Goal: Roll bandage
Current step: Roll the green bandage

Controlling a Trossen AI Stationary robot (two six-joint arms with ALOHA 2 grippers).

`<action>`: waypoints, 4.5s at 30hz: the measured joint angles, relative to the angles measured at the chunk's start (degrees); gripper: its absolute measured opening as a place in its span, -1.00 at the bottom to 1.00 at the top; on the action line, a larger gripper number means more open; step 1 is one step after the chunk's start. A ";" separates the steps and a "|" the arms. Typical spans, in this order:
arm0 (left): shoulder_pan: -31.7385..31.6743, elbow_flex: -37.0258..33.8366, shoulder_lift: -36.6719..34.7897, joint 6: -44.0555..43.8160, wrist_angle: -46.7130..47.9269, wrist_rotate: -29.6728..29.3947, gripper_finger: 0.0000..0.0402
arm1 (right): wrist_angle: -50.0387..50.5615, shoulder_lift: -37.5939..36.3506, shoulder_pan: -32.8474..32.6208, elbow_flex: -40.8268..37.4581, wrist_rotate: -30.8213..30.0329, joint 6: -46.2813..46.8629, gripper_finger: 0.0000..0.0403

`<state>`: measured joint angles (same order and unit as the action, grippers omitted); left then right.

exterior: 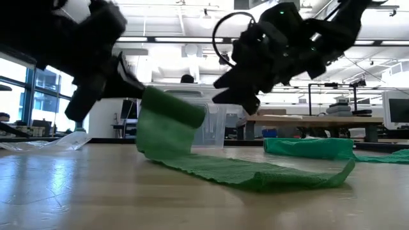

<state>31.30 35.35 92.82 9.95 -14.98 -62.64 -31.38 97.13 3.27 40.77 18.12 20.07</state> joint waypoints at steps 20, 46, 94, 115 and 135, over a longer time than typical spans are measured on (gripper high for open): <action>1.05 0.02 0.00 12.73 -9.53 1.39 -1.00 | 15.51 10.22 7.13 15.49 31.26 -8.61 0.35; 0.96 -0.11 -1.72 -15.10 -6.47 6.96 -0.57 | 47.31 16.71 1.31 37.34 9.83 -36.60 -0.74; 3.35 3.68 -2.78 4.80 -5.62 -0.90 -0.98 | 27.32 -8.76 0.16 4.03 1.72 -22.47 0.19; 3.16 6.82 -2.78 10.28 -5.77 -2.44 -0.97 | -23.92 -1.85 -5.66 -8.48 0.28 4.23 0.19; 1.06 5.30 -3.18 -10.94 -7.71 6.95 -0.65 | -24.55 -2.00 -6.39 -7.51 -3.17 -5.52 -0.95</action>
<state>32.36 40.65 89.64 -0.99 -22.69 -55.69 -55.93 95.13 -3.12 33.26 14.96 14.54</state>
